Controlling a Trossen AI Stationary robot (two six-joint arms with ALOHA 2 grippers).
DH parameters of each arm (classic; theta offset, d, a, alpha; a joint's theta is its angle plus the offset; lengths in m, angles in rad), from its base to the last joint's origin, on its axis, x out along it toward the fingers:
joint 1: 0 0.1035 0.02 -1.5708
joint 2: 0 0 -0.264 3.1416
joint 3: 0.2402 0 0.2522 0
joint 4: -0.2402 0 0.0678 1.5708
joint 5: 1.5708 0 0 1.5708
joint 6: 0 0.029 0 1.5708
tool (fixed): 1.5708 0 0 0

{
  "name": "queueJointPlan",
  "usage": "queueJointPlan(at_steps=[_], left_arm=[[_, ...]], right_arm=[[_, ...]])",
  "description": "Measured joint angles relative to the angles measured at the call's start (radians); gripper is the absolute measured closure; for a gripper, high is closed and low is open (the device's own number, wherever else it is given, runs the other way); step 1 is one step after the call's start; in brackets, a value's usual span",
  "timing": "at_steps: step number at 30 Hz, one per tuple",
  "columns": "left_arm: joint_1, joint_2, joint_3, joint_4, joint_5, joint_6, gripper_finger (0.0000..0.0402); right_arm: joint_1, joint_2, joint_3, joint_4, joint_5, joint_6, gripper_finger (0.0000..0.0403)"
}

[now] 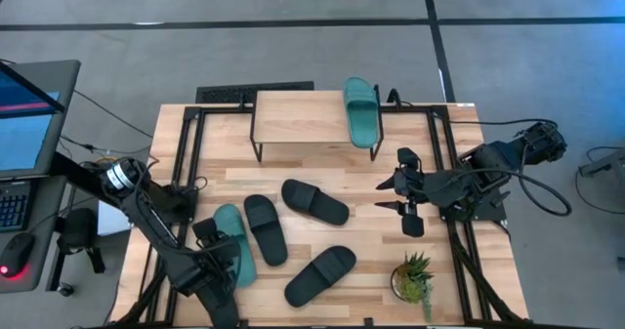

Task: Pick and place slides into the shelf
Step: Put the blue slipper on the shelf

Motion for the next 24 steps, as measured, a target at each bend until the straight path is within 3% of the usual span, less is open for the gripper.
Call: queueJointPlan(at_steps=[24], left_arm=[[0.041,0.000,-0.133,0.038,-0.017,-0.009,0.0248]], right_arm=[[-0.002,0.000,0.000,0.001,0.002,0.001,0.0242]])
